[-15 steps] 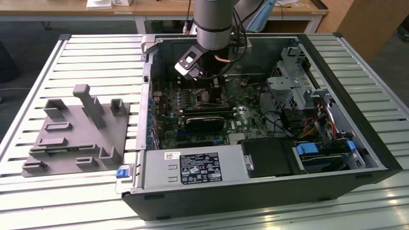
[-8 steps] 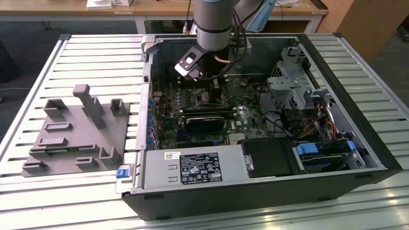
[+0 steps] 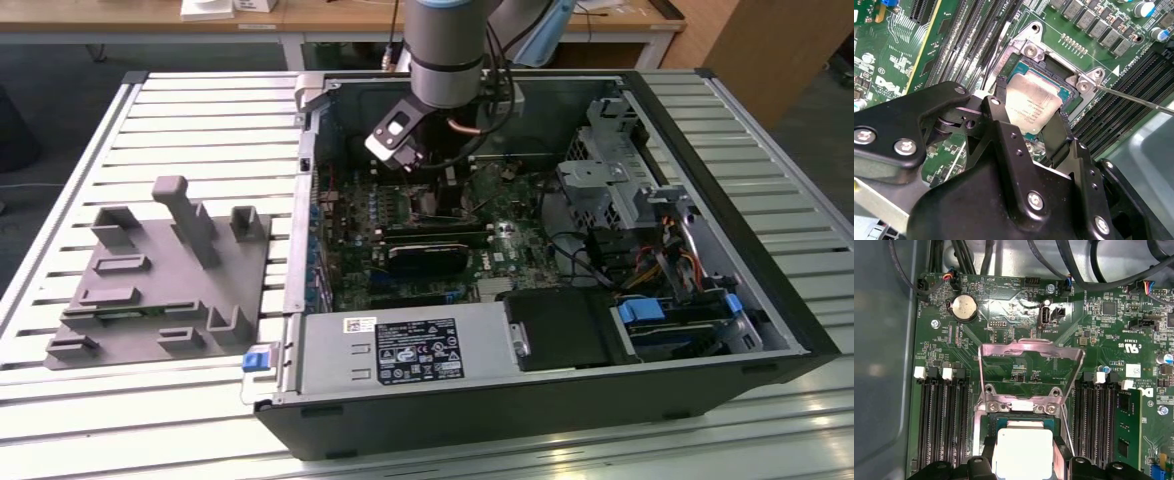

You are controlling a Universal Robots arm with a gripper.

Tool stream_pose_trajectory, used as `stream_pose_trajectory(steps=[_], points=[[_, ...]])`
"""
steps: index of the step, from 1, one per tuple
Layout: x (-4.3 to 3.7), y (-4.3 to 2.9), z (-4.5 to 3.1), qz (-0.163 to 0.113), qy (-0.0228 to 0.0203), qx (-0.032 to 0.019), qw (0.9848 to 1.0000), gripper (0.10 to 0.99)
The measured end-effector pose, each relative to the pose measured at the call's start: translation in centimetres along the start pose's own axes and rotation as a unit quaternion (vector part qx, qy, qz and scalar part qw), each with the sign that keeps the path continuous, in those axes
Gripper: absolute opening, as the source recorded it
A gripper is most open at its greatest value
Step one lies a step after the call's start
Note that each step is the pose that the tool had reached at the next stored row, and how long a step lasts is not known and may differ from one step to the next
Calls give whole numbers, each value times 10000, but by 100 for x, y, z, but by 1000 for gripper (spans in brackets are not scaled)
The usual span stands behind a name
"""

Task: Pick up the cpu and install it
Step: 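Place the cpu into insertion slot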

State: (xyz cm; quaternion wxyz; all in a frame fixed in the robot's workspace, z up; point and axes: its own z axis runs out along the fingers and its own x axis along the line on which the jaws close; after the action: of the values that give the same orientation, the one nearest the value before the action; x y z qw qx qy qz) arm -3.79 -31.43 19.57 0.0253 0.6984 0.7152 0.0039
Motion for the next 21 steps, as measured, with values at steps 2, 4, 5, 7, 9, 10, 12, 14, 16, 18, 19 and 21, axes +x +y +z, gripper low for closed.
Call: stream_pose_trajectory(steps=[2,4,5,7,9,10,12,14,16,18,19,21], points=[[0,-1,2,0,-1,1,10000,533],[0,0,2,0,-1,1,10000,533],[0,0,3,0,0,0,10000,533],[0,0,3,0,0,0,10000,533],[0,0,4,0,0,0,10000,533],[0,0,4,0,0,0,10000,545],[0,0,4,0,0,0,10000,545],[0,0,5,0,0,0,10000,608],[2,0,5,0,1,0,10000,608],[10,0,6,1,2,-1,10000,608],[14,0,5,0,2,0,10000,608],[23,0,6,0,3,0,10000,608]])
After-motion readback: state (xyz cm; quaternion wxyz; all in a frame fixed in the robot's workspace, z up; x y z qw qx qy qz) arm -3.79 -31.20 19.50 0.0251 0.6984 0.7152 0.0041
